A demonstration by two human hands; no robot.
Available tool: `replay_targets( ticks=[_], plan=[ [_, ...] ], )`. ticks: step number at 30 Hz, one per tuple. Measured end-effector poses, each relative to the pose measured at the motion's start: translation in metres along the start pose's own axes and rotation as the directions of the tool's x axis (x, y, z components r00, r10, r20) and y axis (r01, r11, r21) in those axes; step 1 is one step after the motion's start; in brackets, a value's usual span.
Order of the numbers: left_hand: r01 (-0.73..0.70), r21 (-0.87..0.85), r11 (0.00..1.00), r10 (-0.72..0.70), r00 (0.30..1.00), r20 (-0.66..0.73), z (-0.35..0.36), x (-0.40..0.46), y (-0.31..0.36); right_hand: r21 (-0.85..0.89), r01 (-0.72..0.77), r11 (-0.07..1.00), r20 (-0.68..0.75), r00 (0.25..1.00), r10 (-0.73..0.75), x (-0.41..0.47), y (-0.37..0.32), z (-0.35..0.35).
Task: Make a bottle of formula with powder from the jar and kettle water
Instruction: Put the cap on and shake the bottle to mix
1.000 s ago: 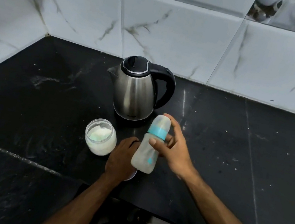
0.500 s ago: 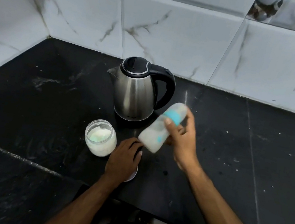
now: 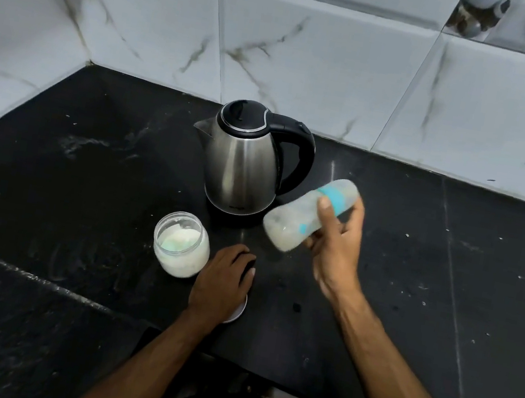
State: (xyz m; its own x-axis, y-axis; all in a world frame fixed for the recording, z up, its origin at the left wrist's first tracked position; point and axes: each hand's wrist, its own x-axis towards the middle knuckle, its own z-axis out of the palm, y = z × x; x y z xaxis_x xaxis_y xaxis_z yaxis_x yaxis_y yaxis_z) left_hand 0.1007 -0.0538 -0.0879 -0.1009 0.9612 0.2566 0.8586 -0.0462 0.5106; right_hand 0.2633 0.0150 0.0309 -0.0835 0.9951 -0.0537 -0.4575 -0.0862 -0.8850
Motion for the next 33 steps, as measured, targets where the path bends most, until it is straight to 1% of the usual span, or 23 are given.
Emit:
replay_targets(
  ticks=[2,4,5,6,8,9,10,12,13,15,16,17,19,20,21,23,26,27,28,30,31,32,33],
  plan=[
    [0.023,-0.096,0.995,-0.024,1.0,-0.016,-0.002,-0.003,0.003,-0.172,-0.029,0.985,0.184,0.981,0.061,-0.014,0.006,-0.001],
    [0.074,-0.224,0.972,-0.068,0.997,0.033,-0.008,-0.003,0.006,-0.329,-0.023,0.944,0.359,0.922,0.147,-0.02,0.011,-0.004],
    [0.07,-0.21,0.975,-0.061,0.997,0.05,-0.008,-0.002,0.004,-0.332,-0.007,0.943,0.361,0.923,0.134,-0.018,0.01,-0.005],
    [0.048,-0.14,0.989,-0.042,0.998,0.047,-0.004,-0.002,0.001,-0.281,0.009,0.96,0.303,0.95,0.079,-0.013,0.007,-0.003],
    [0.016,-0.032,0.999,-0.015,0.999,0.04,0.001,0.0,-0.004,-0.107,0.024,0.994,0.09,0.996,-0.015,0.0,-0.003,-0.001],
    [-0.006,-0.022,1.0,0.007,1.0,0.025,0.005,0.001,-0.005,-0.024,0.035,0.999,0.004,0.999,-0.035,0.006,-0.005,-0.001],
    [-0.019,-0.017,1.0,0.02,1.0,0.019,0.004,0.001,-0.004,0.023,0.041,0.999,-0.029,0.999,-0.041,0.008,-0.006,0.0],
    [-0.009,-0.016,1.0,0.01,1.0,0.004,-0.001,-0.001,0.0,-0.042,-0.001,0.999,0.05,0.999,0.003,-0.002,-0.001,-0.001],
    [0.036,-0.064,0.997,-0.035,0.999,0.023,-0.004,-0.002,0.004,-0.142,-0.031,0.989,0.149,0.987,0.052,-0.01,0.003,-0.001],
    [0.1,-0.191,0.976,-0.088,0.994,0.071,-0.009,-0.003,0.008,-0.339,-0.05,0.939,0.337,0.926,0.171,-0.021,0.011,-0.003],
    [0.102,-0.191,0.976,-0.09,0.993,0.071,-0.011,-0.003,0.009,-0.358,-0.04,0.933,0.347,0.922,0.173,-0.02,0.012,-0.004],
    [0.092,-0.139,0.986,-0.085,0.995,0.053,-0.01,-0.003,0.008,-0.316,-0.027,0.948,0.298,0.946,0.127,-0.016,0.01,-0.003],
    [0.032,-0.046,0.998,-0.03,0.999,0.03,-0.002,-0.001,0.002,-0.141,-0.013,0.99,0.09,0.996,0.026,-0.003,0.002,-0.001],
    [0.002,-0.032,0.999,-0.001,1.0,0.031,0.002,0.0,-0.001,-0.047,0.003,0.999,0.013,1.0,-0.003,0.003,-0.001,0.0],
    [-0.014,-0.022,1.0,0.015,1.0,0.023,0.002,0.001,-0.002,0.006,0.017,1.0,-0.015,1.0,-0.017,0.005,-0.001,-0.001],
    [0.001,-0.025,1.0,-0.001,1.0,0.011,-0.001,-0.001,-0.001,-0.058,-0.006,0.998,0.073,0.997,0.011,-0.003,0.002,0.001],
    [0.097,-0.227,0.969,-0.086,0.995,0.058,-0.008,-0.004,0.007,-0.347,-0.037,0.937,0.337,0.928,0.161,-0.021,0.011,-0.002],
    [0.087,-0.234,0.968,-0.077,0.996,0.054,-0.008,-0.004,0.006,-0.367,-0.028,0.93,0.346,0.924,0.164,-0.021,0.012,-0.003],
    [0.065,-0.175,0.982,-0.061,0.998,0.033,-0.006,-0.004,0.004,-0.32,-0.018,0.947,0.299,0.947,0.119,-0.018,0.01,-0.002],
    [0.017,-0.063,0.998,-0.016,1.0,0.019,-0.001,-0.002,0.0,-0.143,-0.007,0.99,0.095,0.995,0.021,-0.005,0.003,-0.001],
    [-0.011,-0.033,0.999,0.012,1.0,0.016,0.003,-0.001,-0.003,-0.049,0.008,0.999,0.001,1.0,-0.008,0.001,0.0,-0.001],
    [-0.022,-0.017,1.0,0.022,0.999,0.023,0.004,0.0,-0.003,0.024,0.019,1.0,-0.048,0.999,-0.018,0.004,-0.001,-0.002],
    [-0.024,-0.008,1.0,0.024,1.0,0.007,0.005,0.001,-0.004,0.051,0.01,0.999,-0.048,0.999,-0.008,0.003,0.0,-0.001]
  ],
)
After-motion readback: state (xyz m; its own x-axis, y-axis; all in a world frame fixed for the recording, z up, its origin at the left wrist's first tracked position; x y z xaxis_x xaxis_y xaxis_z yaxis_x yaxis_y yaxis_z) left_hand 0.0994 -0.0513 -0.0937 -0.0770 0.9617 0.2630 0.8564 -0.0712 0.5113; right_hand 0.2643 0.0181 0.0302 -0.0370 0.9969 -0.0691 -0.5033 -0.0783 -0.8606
